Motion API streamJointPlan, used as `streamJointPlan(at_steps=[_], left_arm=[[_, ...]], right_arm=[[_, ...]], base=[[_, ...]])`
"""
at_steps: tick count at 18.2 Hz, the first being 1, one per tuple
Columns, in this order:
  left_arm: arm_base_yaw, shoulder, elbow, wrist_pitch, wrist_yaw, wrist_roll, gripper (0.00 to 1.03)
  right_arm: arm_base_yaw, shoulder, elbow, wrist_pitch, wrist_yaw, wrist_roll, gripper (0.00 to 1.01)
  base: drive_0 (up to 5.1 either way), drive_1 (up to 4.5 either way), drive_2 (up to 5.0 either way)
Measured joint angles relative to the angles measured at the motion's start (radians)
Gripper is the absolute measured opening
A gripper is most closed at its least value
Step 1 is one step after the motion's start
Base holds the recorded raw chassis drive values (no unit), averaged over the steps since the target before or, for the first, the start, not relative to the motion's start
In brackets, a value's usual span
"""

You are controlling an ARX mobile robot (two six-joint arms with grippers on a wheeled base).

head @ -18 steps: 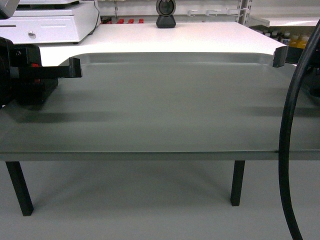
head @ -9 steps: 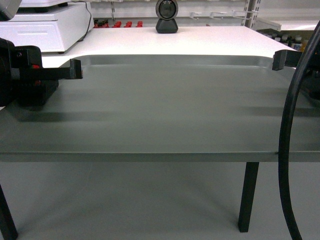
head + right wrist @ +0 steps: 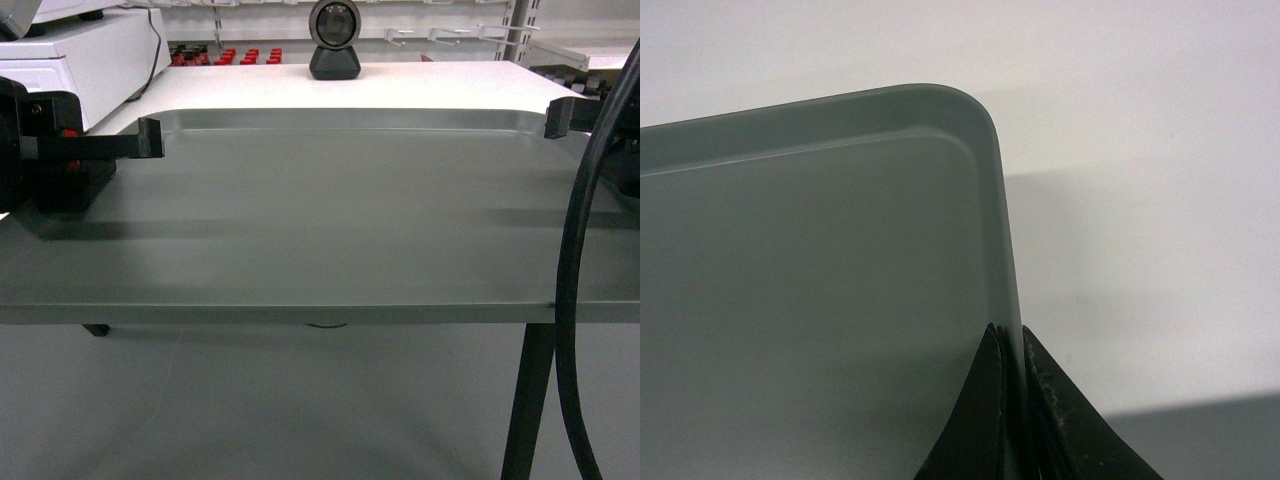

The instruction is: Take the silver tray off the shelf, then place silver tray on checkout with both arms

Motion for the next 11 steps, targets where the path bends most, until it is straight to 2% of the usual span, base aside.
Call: streamJointPlan(at_steps=[11], left_arm=[[0.0, 0.0, 0.0, 0.003, 0.0, 0.0, 0.03]], right_arm=[[0.0, -0.001, 0.0, 0.002, 0.0, 0.0, 0.03]], base=[[-0.1, 4.07, -4.3]])
